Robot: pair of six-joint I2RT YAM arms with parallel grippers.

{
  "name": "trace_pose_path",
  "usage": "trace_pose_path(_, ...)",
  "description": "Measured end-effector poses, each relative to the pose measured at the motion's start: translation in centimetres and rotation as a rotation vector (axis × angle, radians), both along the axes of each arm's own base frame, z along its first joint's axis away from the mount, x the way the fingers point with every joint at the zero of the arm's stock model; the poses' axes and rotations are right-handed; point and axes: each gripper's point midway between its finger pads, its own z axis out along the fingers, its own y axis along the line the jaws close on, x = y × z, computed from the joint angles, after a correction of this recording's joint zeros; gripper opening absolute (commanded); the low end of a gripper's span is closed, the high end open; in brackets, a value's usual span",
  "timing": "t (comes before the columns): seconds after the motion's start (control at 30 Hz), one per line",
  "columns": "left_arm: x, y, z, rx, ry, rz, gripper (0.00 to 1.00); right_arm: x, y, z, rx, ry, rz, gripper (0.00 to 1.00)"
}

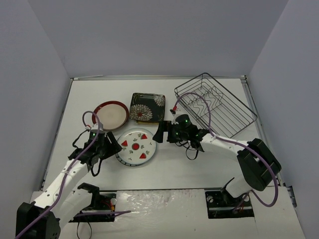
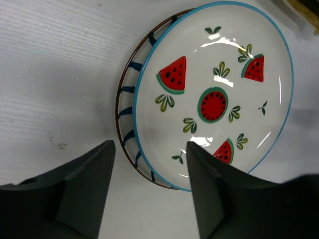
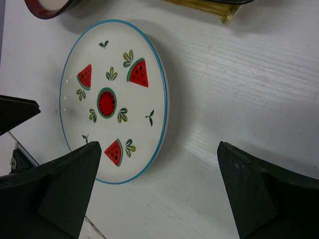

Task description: Load the plates into the dish rack

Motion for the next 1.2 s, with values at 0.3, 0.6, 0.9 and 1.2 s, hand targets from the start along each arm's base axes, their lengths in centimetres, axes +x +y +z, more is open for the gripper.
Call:
trace_pose_path(0.3, 1.3, -0.6, -1.3, -0.009, 0.028, 0.008, 0.43, 0.9, -0.5, 0.1, -0.036, -0.042, -0.024, 1.00)
trace_pose_path(0.6, 2.4, -1.3, -2.3, -0.027, 0.042, -0.003, 0.43, 1.0, -0.5, 0.2, -0.038, -0.048, -0.019, 1.00)
trace_pose_path(0.9, 2.5, -1.7, -3.5, -0.033, 0.082, -0.013, 0.42, 1.0, -0.4, 0.1, -0.036, -0.045, -0.015, 1.00)
trace_pose_path(1.2, 2.4, -1.8, -3.6, -0.035, 0.086, -0.017, 0.19, 1.1, 0.1, -0.3, -0.022, -0.041, -0.010, 1.00)
